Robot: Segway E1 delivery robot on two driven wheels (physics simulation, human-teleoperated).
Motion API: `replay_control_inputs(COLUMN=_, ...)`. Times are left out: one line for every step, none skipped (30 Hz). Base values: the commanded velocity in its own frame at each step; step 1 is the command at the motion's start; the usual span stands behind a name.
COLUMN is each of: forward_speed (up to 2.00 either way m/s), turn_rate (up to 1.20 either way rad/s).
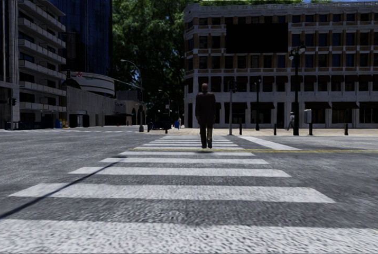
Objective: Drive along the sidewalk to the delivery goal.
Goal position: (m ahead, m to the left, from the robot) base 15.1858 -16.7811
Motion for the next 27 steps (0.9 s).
replay_control_inputs(forward_speed=2.0, turn_rate=-0.91)
replay_control_inputs(forward_speed=2.0, turn_rate=-0.86)
replay_control_inputs(forward_speed=2.0, turn_rate=-0.01)
replay_control_inputs(forward_speed=2.0, turn_rate=0.0)
replay_control_inputs(forward_speed=2.0, turn_rate=0.0)
replay_control_inputs(forward_speed=2.0, turn_rate=0.0)
replay_control_inputs(forward_speed=2.0, turn_rate=0.0)
replay_control_inputs(forward_speed=2.0, turn_rate=0.0)
replay_control_inputs(forward_speed=2.0, turn_rate=0.0)
replay_control_inputs(forward_speed=2.0, turn_rate=0.0)
replay_control_inputs(forward_speed=2.0, turn_rate=0.0)
replay_control_inputs(forward_speed=2.0, turn_rate=0.0)
replay_control_inputs(forward_speed=2.0, turn_rate=0.0)
replay_control_inputs(forward_speed=2.0, turn_rate=0.0)
replay_control_inputs(forward_speed=2.0, turn_rate=0.0)
replay_control_inputs(forward_speed=2.0, turn_rate=0.0)
replay_control_inputs(forward_speed=2.0, turn_rate=0.0)
replay_control_inputs(forward_speed=2.0, turn_rate=0.0)
replay_control_inputs(forward_speed=2.0, turn_rate=0.0)
replay_control_inputs(forward_speed=2.0, turn_rate=-0.05)
replay_control_inputs(forward_speed=2.0, turn_rate=-0.49)
replay_control_inputs(forward_speed=2.0, turn_rate=-0.49)
replay_control_inputs(forward_speed=2.0, turn_rate=-0.67)
replay_control_inputs(forward_speed=2.0, turn_rate=-0.7)
replay_control_inputs(forward_speed=2.0, turn_rate=-0.15)
replay_control_inputs(forward_speed=2.0, turn_rate=0.0)
replay_control_inputs(forward_speed=2.0, turn_rate=0.0)
